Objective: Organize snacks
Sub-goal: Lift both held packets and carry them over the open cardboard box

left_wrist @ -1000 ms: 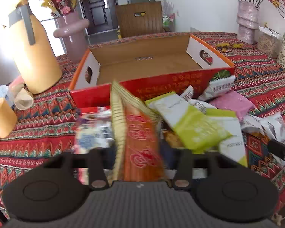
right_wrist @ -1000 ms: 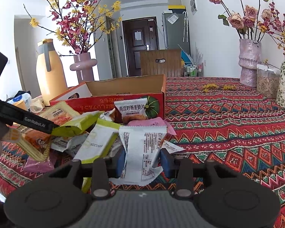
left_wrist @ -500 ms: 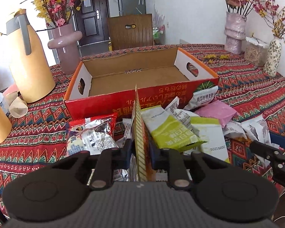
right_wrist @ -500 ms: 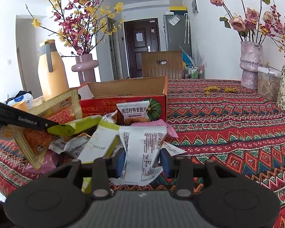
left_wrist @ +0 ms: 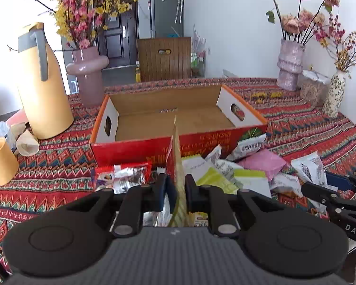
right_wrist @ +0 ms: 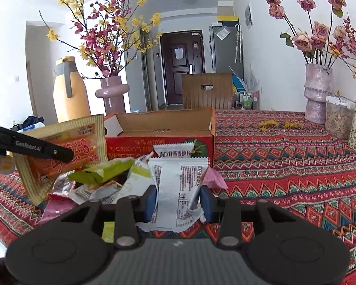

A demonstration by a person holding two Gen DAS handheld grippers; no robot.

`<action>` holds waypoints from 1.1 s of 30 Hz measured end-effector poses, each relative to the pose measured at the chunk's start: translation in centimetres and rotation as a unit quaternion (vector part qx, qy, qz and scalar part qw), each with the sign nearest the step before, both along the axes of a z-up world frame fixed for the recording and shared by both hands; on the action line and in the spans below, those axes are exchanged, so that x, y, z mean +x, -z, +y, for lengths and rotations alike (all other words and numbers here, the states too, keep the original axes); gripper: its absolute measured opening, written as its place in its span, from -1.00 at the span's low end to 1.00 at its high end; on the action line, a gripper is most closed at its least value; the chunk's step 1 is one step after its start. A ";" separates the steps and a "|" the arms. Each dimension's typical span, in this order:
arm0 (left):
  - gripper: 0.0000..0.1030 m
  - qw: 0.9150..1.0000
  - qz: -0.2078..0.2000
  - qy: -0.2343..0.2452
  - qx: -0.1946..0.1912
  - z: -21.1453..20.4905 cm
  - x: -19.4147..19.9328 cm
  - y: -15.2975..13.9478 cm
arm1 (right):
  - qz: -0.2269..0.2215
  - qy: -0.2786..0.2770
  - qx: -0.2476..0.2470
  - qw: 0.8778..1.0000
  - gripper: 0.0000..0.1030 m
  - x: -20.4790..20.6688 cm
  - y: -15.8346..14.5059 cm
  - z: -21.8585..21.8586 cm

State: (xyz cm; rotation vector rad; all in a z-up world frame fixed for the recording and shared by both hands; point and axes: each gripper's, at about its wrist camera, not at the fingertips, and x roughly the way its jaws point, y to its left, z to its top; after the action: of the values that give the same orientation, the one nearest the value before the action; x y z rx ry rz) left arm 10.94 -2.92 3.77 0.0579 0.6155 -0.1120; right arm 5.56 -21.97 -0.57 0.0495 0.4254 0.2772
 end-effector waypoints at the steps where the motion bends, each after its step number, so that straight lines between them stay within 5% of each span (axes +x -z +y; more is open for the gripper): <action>1: -0.66 1.000 -0.003 -0.001 -0.002 0.0 -0.1 -0.2 | -0.002 -0.001 -0.001 1.000 -0.25 0.1 -0.2 0.0; 15: -0.66 0.998 -0.052 -0.015 -0.032 1.3 1.0 -3.7 | -0.029 -0.011 -0.011 0.999 -0.25 2.7 -3.3 1.2; 33: -0.66 0.995 -0.072 -0.044 -0.050 2.5 10.7 -5.1 | -0.017 -0.018 -0.005 1.000 -0.25 15.1 -5.9 4.0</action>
State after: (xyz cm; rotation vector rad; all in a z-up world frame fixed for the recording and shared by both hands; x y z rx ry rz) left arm 21.67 -0.42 8.89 -0.0584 0.4668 -0.0524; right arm 20.66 -17.94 5.32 0.0269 0.3943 0.3116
